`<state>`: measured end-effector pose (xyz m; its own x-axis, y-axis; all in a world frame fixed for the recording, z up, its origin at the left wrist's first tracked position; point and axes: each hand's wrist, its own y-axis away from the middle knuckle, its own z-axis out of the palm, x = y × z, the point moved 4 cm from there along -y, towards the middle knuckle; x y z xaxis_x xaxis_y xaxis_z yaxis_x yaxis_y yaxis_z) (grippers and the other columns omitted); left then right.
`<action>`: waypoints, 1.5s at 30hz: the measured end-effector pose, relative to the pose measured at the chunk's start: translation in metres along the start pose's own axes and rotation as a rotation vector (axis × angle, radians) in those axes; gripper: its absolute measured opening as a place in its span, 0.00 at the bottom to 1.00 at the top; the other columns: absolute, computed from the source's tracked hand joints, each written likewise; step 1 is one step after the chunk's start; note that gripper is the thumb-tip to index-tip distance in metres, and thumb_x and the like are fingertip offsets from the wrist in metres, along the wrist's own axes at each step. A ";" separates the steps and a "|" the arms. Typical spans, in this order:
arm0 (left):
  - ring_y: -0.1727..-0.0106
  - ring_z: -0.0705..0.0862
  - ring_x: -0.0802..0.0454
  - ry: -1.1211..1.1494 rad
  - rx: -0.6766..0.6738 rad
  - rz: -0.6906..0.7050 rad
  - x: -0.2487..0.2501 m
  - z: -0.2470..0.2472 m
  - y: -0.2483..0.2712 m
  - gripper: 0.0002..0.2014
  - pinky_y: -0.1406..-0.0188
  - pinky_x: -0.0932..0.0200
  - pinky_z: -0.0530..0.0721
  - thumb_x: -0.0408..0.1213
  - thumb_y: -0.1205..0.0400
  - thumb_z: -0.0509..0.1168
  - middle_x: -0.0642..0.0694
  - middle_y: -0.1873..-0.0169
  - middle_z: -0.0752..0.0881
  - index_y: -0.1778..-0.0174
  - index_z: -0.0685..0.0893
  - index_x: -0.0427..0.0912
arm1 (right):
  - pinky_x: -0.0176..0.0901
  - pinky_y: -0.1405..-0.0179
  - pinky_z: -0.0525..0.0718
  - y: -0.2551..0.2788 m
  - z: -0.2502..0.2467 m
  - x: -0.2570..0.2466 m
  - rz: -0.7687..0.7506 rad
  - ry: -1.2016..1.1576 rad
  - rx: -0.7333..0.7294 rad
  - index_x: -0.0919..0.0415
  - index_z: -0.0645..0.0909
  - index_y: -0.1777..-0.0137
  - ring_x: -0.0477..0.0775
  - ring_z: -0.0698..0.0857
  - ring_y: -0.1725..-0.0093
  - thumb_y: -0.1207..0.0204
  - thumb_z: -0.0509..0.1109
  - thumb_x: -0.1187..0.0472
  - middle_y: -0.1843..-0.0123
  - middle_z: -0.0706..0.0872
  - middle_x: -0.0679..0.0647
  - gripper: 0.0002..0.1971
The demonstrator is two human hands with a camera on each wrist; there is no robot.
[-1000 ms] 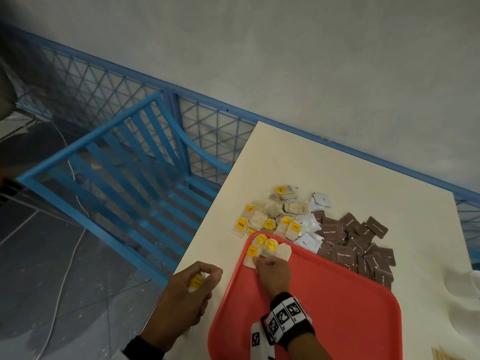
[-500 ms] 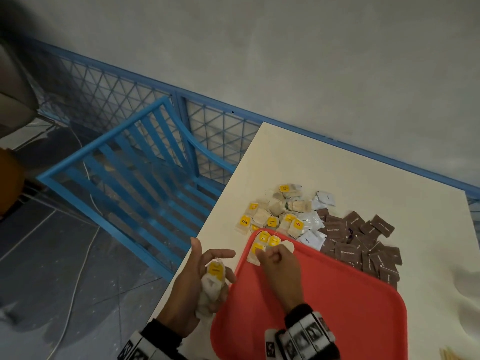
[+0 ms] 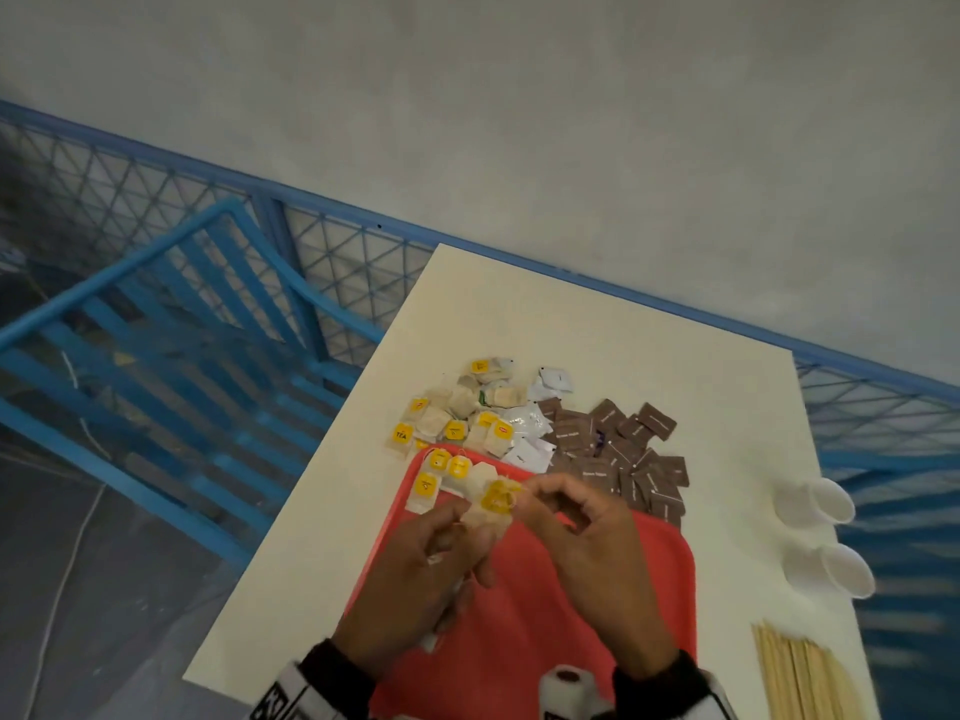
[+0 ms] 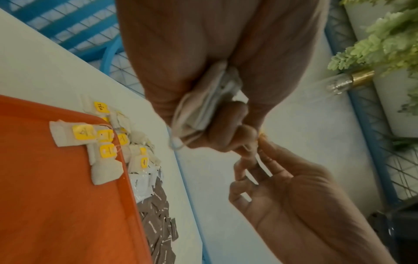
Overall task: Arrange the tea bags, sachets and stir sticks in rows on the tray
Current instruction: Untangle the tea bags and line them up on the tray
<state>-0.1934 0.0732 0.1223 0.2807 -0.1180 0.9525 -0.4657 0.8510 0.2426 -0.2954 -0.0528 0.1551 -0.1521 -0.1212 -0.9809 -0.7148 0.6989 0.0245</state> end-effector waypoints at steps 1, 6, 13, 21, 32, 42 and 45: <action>0.84 0.70 0.52 -0.060 0.006 0.009 -0.002 0.003 -0.001 0.08 0.83 0.66 0.68 0.38 0.16 0.70 0.45 0.73 0.84 0.62 0.86 0.48 | 0.39 0.59 0.81 0.000 -0.010 -0.004 -0.013 -0.004 0.025 0.56 0.88 0.59 0.42 0.85 0.62 0.27 0.78 0.63 0.62 0.90 0.49 0.02; 0.78 0.71 0.64 -0.360 0.178 0.124 0.008 -0.002 -0.005 0.12 0.73 0.71 0.70 0.54 0.32 0.79 0.58 0.67 0.84 0.55 0.89 0.60 | 0.53 0.63 0.80 0.002 -0.034 -0.017 -0.087 0.078 0.038 0.53 0.88 0.58 0.58 0.83 0.65 0.26 0.76 0.57 0.63 0.89 0.54 0.01; 0.71 0.77 0.66 -0.407 0.206 0.380 0.049 0.009 -0.007 0.05 0.71 0.72 0.71 0.54 0.27 0.77 0.55 0.58 0.85 0.60 0.90 0.61 | 0.48 0.65 0.79 0.002 -0.026 -0.016 -0.166 0.166 -0.014 0.51 0.88 0.57 0.49 0.84 0.61 0.25 0.78 0.58 0.59 0.87 0.45 0.02; 0.82 0.75 0.64 -0.241 0.176 0.203 0.038 -0.009 -0.001 0.09 0.79 0.71 0.71 0.31 0.22 0.73 0.55 0.74 0.85 0.65 0.88 0.50 | 0.36 0.68 0.77 0.016 -0.002 0.009 -0.041 0.016 -0.057 0.50 0.90 0.54 0.47 0.85 0.62 0.28 0.79 0.53 0.57 0.90 0.48 0.05; 0.65 0.86 0.59 -0.461 0.221 -0.145 -0.052 -0.071 0.004 0.12 0.62 0.62 0.82 0.38 0.28 0.77 0.54 0.68 0.89 0.56 0.88 0.62 | 0.28 0.70 0.75 -0.005 0.057 0.085 0.329 -0.140 -0.002 0.64 0.89 0.59 0.38 0.79 0.72 0.24 0.75 0.69 0.72 0.86 0.45 0.03; 0.82 0.77 0.56 -0.415 0.318 -0.290 -0.063 -0.131 0.019 0.02 0.78 0.66 0.76 0.40 0.19 0.73 0.47 0.65 0.91 0.54 0.87 0.50 | 0.35 0.76 0.72 -0.059 0.090 0.182 0.640 0.016 0.152 0.63 0.85 0.67 0.49 0.74 0.74 0.23 0.71 0.64 0.75 0.79 0.54 0.11; 0.81 0.76 0.55 -0.394 0.341 -0.295 -0.060 -0.139 0.018 0.01 0.82 0.66 0.75 0.40 0.17 0.70 0.48 0.64 0.91 0.54 0.87 0.48 | 0.39 0.69 0.75 -0.065 0.092 0.185 0.625 0.174 0.112 0.60 0.83 0.72 0.48 0.77 0.73 0.24 0.72 0.64 0.75 0.82 0.51 0.14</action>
<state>-0.1021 0.1671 0.0442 0.1368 -0.5604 0.8168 -0.6772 0.5489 0.4901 -0.2145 -0.0557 -0.0453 -0.6304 0.2259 -0.7427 -0.3820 0.7426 0.5501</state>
